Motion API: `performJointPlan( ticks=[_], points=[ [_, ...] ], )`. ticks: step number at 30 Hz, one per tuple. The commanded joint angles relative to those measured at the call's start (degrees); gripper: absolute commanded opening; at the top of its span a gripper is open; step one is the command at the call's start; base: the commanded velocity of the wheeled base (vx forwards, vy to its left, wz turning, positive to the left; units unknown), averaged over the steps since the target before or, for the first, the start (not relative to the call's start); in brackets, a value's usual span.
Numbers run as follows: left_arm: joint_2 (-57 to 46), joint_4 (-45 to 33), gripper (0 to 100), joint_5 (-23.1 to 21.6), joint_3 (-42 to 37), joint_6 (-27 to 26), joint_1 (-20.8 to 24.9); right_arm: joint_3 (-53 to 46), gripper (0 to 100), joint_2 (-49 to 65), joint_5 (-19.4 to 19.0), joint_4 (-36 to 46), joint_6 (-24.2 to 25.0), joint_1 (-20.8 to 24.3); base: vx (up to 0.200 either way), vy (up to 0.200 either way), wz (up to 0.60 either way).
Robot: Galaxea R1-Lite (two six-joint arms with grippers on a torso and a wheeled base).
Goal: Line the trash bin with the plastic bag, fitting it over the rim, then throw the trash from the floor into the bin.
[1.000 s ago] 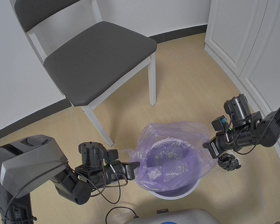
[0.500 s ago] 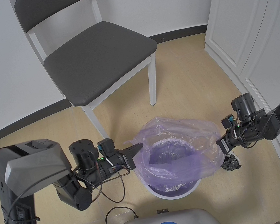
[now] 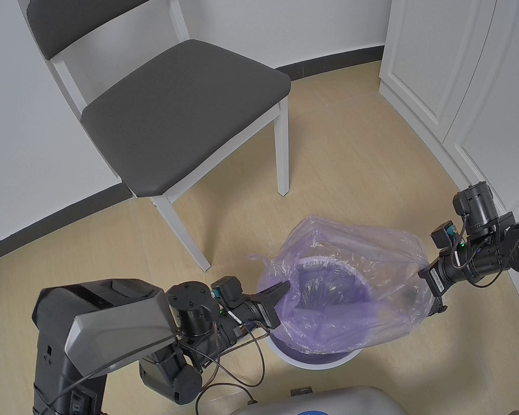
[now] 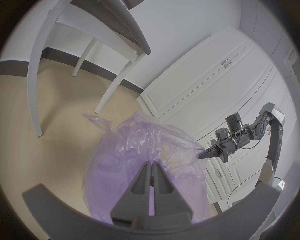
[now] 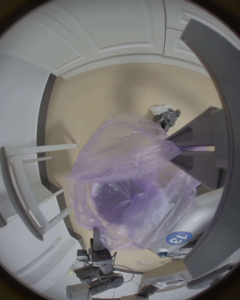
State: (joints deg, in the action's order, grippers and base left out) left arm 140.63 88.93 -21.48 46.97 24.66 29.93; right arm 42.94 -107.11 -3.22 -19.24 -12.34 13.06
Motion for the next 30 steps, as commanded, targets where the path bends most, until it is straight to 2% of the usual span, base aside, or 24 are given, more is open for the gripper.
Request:
performJointPlan(
  ticks=[1, 3, 6, 9, 11, 19, 20, 22, 26, 30],
  points=[
    [-5.19, -3.41, 0, -0.05, -1.79, -2.69, -3.82, -0.13, 0, -2.23, 0.23, -3.09, 0.91, 3.03, 0.000, 0.000, 0.00],
    [-7.30, -7.28, 0, -0.32, -2.32, -5.41, -5.14, 0.13, 0, -2.84, 0.32, -3.53, 1.17, 3.91, 0.000, 0.000, 0.00],
    [-13.37, -19.06, 0, -0.67, -2.76, -11.65, -7.69, 0.83, 0, -4.51, 0.67, -3.88, 1.17, 5.66, 0.000, 0.000, 0.00],
    [-16.70, -26.62, 0, -0.84, -2.76, -13.32, -8.04, 1.10, 0, -5.04, 0.85, -3.88, 0.56, 6.28, 0.000, 0.000, 0.00],
    [-17.06, -28.64, 0, -0.93, -2.67, -14.03, -7.96, 1.19, 0, -5.22, 0.85, -3.88, 0.38, 6.28, 0.000, 0.000, 0.00],
    [-14.60, -25.21, 0, -1.02, -4.17, -14.55, -6.46, -0.04, 0, -5.57, 0.85, -4.05, 0.47, 6.28, 0.000, 0.000, 0.00],
    [-13.45, -18.97, 0, -1.55, -7.24, -14.64, -5.85, -3.12, 0, -5.22, 0.76, -5.46, 0.65, 6.37, 0.000, 0.000, 0.00],
    [-13.28, -16.68, 0, -2.43, -8.83, -15.17, -5.41, -5.67, 0, -4.51, 0.76, -8.01, 0.91, 6.46, 0.000, 0.000, 0.00],
    [-13.01, -16.51, 0, -3.48, -10.14, -16.58, -5.14, -11.03, 0, -3.11, 0.85, -13.46, 0.65, 7.42, 0.000, 0.000, 0.00],
    [-10.82, -16.60, 0, -4.10, -10.58, -17.63, -4.44, -13.67, 0, -2.14, 0.93, -14.16, 0.38, 7.86, 0.000, 0.000, 0.00]
  ],
)
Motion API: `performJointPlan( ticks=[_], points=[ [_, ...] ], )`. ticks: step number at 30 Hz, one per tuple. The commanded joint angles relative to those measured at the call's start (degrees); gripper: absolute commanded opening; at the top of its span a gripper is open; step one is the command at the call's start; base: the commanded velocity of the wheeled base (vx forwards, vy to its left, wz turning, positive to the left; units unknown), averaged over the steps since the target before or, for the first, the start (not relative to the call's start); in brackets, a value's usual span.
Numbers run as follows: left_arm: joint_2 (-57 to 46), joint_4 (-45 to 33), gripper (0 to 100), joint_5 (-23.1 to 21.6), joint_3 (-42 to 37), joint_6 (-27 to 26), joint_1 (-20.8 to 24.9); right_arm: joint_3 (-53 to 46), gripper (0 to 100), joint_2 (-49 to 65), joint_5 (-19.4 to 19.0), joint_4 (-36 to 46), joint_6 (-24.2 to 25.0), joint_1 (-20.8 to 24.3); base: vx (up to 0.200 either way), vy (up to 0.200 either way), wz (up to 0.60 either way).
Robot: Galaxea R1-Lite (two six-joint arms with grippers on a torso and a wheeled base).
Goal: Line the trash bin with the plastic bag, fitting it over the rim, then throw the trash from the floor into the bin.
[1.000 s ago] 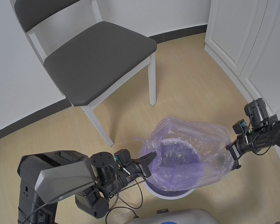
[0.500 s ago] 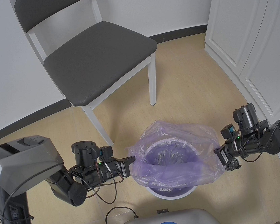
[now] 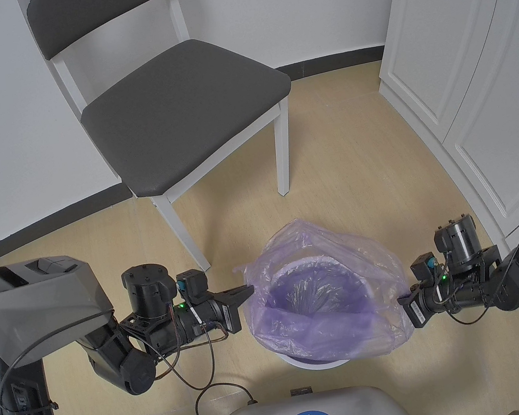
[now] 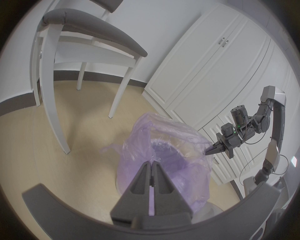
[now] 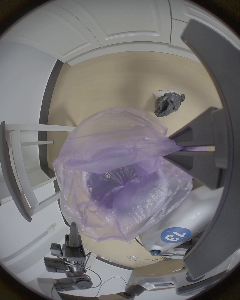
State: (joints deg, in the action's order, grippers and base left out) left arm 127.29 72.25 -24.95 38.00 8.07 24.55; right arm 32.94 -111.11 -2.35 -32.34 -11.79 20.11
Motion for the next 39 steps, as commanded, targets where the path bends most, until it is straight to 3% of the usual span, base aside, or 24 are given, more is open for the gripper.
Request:
performJointPlan(
  ticks=[1, 9, 12, 16, 22, 30, 39],
  points=[
    [3.22, 0.08, 0, -0.62, -1.61, -1.74, 0.94, -3.76, 0, 1.86, 0.07, -1.06, -0.16, 0.80, 0.000, 0.000, 0.00],
    [-0.12, -5.63, 0, -0.71, -2.05, -4.20, 0.67, -4.20, 0, 4.23, 0.16, 2.72, -0.16, 1.24, 0.000, 0.000, 0.00],
    [-3.98, -13.19, 0, -0.80, -1.96, -4.55, 0.58, -3.06, 0, 6.08, 0.16, 8.44, -0.25, 2.03, 0.000, 0.000, 0.00],
    [-4.95, -16.79, 0, -1.59, -2.05, -7.45, 0.32, -2.09, 0, 7.57, 0.16, 13.62, -0.96, 2.82, 0.000, 0.000, 0.00],
    [-0.64, -14.33, 0, -3.43, -0.91, -7.98, -0.12, -1.21, 0, 3.09, 1.91, 12.21, -0.25, 3.00, 0.000, 0.000, 0.00],
    [8.76, 0.08, 0, -3.08, -0.73, -7.54, -0.21, -0.16, 0, -7.81, 2.79, 1.14, -0.16, 2.21, 0.000, 0.000, 0.00],
    [10.08, 1.84, 0, -3.43, 1.29, -7.37, -3.81, 5.65, 0, -13.96, 2.79, -1.32, -0.25, -1.31, 0.000, 0.000, 0.00]
  ],
)
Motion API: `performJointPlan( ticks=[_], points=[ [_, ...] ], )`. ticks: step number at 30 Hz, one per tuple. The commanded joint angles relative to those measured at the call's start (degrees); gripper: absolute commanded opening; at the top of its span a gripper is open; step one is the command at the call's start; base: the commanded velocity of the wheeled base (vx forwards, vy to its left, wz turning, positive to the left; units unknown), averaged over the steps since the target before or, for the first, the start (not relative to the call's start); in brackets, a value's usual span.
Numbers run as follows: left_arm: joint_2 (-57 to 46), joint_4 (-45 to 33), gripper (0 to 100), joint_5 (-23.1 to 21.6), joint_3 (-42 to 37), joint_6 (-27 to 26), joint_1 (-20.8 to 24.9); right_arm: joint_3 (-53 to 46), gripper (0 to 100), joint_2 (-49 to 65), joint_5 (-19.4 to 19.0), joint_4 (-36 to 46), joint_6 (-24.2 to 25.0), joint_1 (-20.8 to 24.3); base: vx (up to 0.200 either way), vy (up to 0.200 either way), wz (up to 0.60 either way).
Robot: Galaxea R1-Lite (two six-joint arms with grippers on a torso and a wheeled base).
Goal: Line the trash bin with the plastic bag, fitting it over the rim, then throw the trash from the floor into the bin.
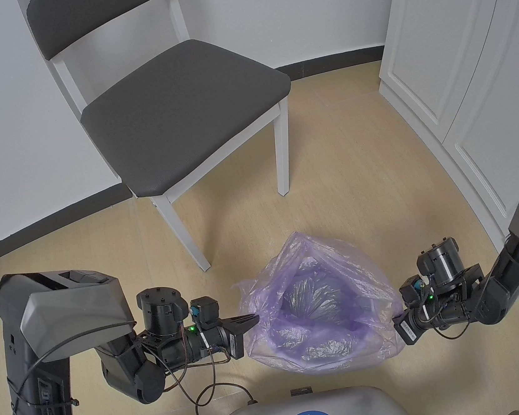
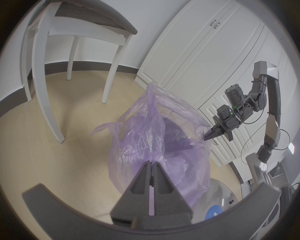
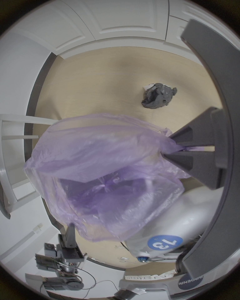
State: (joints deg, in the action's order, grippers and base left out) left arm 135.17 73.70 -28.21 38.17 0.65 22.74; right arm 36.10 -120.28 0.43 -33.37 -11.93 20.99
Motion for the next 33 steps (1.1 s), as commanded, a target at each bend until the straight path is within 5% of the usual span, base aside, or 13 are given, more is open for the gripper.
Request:
performJointPlan(
  ticks=[1, 14, 15, 29, 33],
  points=[
    [2.20, 0.48, 0, -0.27, 1.38, 0.06, -2.17, 2.75, 0, -4.78, -0.08, -0.30, -0.11, -2.71, 0.000, 0.000, 0.00],
    [2.82, 1.27, 0, -0.18, 2.88, 2.08, -2.87, 4.95, 0, -7.33, -0.60, -0.56, -0.28, -5.79, 0.000, 0.000, 0.00],
    [2.82, 1.71, 0, -0.18, 2.70, 1.99, -2.70, 4.86, 100, -7.42, -0.60, -0.65, -0.55, -5.79, 0.000, 0.000, 0.00],
    [2.38, 5.40, 0, 0.08, 1.65, 2.08, -2.08, 2.31, 100, 10.51, -0.87, 6.30, -0.81, -2.71, 0.000, 0.000, 0.00],
    [2.47, 5.49, 0, 0.08, 1.73, 1.99, -2.17, 6.09, 100, 16.49, -1.04, 13.24, -0.63, 3.79, 0.000, 0.000, 0.00]
  ],
)
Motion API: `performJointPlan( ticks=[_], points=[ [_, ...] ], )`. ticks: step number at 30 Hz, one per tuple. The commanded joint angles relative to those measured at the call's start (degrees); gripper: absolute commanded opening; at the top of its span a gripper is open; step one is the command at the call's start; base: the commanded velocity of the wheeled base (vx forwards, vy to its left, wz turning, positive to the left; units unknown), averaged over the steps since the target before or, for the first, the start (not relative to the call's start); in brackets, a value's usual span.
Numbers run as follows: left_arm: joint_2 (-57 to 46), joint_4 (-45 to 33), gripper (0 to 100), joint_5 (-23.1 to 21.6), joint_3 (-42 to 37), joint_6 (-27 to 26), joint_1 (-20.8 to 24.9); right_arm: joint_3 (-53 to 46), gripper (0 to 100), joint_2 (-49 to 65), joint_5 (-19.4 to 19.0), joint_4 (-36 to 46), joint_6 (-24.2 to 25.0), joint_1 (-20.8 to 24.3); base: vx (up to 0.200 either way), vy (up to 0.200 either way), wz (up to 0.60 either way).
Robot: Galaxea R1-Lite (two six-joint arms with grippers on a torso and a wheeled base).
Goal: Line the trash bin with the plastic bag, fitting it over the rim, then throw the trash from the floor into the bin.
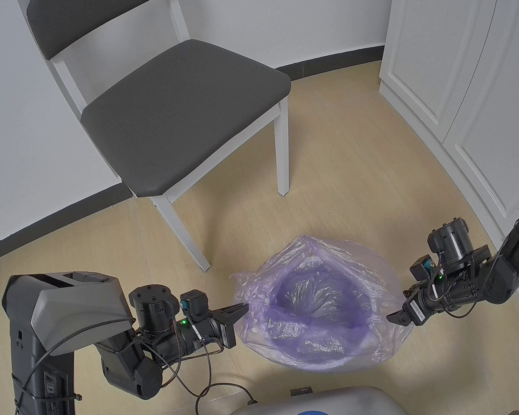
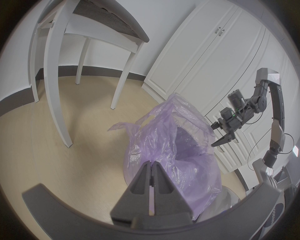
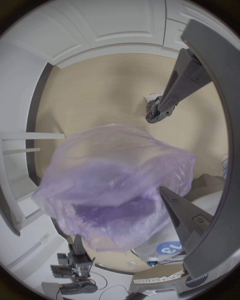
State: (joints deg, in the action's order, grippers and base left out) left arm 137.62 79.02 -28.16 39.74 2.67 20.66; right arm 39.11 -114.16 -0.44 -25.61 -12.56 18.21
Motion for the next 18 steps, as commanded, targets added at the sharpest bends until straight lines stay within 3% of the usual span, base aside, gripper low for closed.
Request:
performJointPlan(
  ticks=[1, 7, 18],
  points=[
    [0.02, 0.17, 0, 0.04, 0.07, -0.03, -0.10, 3.78, 100, 10.45, -0.18, 6.01, -0.01, 7.28, 0.000, 0.000, 0.00],
    [-0.16, 0.26, 0, 0.04, 0.07, -0.21, -0.10, 12.04, 100, 4.30, 0.00, 7.16, -0.19, 9.65, 0.000, 0.000, 0.00],
    [0.11, 0.35, 0, 0.04, -0.10, -0.56, -0.10, 22.24, 100, -7.92, 0.35, 7.16, -0.28, 8.51, 0.000, 0.000, 0.00]
  ],
)
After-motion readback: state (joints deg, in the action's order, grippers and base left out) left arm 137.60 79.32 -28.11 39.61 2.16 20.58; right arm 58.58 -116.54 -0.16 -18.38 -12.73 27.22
